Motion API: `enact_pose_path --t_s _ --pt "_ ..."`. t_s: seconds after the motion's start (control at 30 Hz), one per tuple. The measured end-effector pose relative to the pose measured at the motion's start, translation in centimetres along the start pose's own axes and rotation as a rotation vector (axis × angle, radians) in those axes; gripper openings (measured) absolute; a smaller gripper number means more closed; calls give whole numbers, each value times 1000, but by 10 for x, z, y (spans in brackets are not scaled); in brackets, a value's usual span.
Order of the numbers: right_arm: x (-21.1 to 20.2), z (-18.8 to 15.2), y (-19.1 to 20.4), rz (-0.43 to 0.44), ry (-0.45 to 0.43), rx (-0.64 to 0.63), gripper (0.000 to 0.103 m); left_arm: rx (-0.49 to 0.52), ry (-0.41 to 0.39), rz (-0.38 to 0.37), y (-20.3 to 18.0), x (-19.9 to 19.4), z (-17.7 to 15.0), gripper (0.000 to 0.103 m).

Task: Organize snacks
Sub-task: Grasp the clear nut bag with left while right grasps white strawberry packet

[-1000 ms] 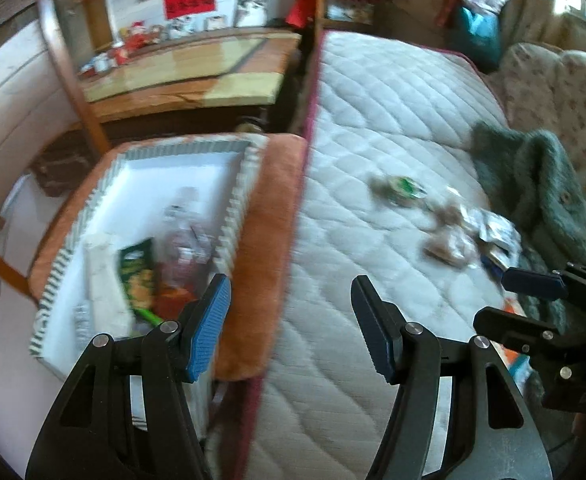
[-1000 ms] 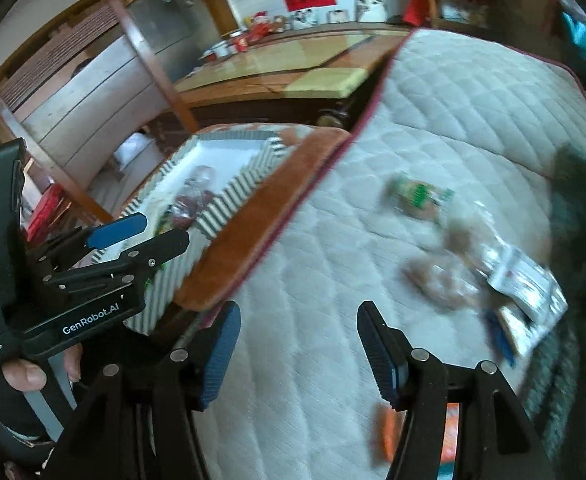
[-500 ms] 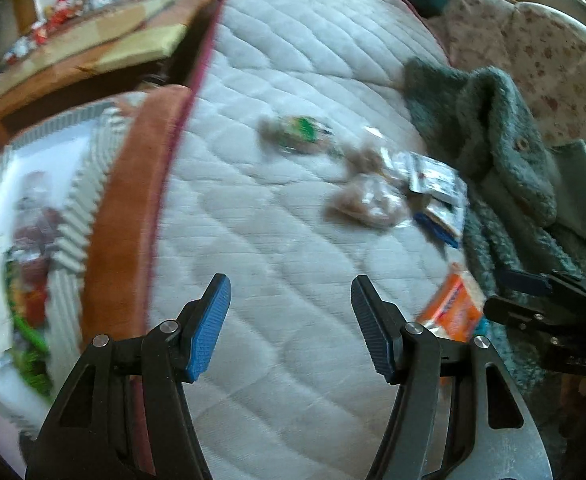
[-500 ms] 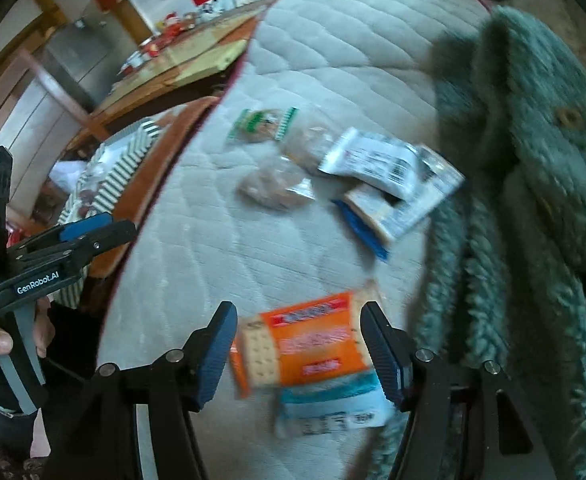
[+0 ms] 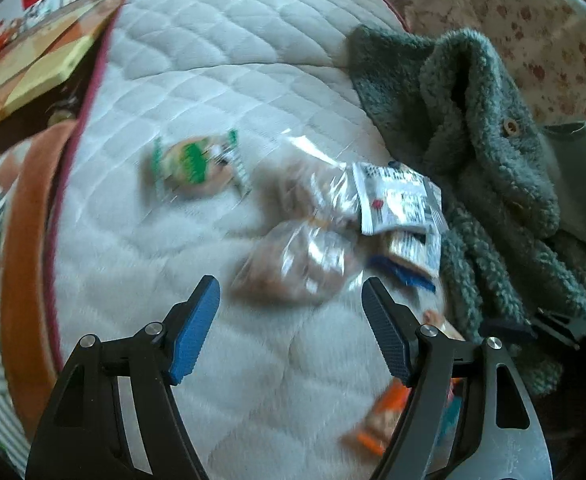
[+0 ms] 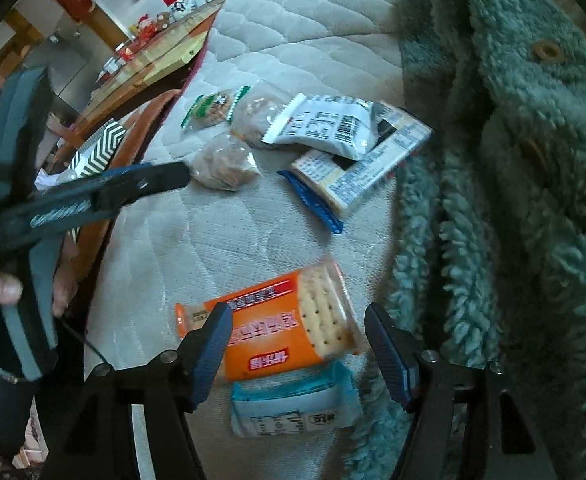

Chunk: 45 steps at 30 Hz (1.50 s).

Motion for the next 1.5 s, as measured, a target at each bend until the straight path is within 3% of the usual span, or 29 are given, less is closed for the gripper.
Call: enact_pose_path --t_s 0.27,0.37,0.4,0.5,0.63,0.7,0.83,0.97,1.03,1.17,1.3,1.5 --pt "2 0 -11 5 4 20 67 81 58 16 -17 46 30 74" --pt "4 0 -13 4 12 22 67 67 66 30 -15 55 33 74" --pt "5 0 -13 5 14 22 67 60 56 37 -14 54 33 70" --pt "8 -1 -16 2 19 29 67 67 38 99 -10 49 28 36" --pt "3 6 -9 29 -27 10 67 38 28 97 2 35 18 25" --pt "-3 18 0 36 -68 -41 67 46 21 106 5 26 11 23" --pt "-2 62 20 -66 -104 -246 67 23 23 99 13 14 -5 23" --pt "23 110 31 -105 -24 -403 70 -16 21 107 24 4 -21 23" --pt "39 126 35 -167 30 -498 70 -37 20 105 28 1 -27 23" --pt "70 146 36 -215 134 -608 70 -75 41 79 34 7 -36 23" --pt "91 154 29 -229 210 -611 70 -78 36 86 34 9 -37 23" --pt "81 161 45 -251 163 -742 72 -95 36 60 38 9 -38 23"
Point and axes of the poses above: each gripper's, at about its wrist camera, not at the fingertips, and x roughly the way its jaws point, y to its left, z to its top, the point moved 2 cm from there along x, roughly the way its jaws point, and after that the axes turned 6 degrees about x, right-handed, at the moved point
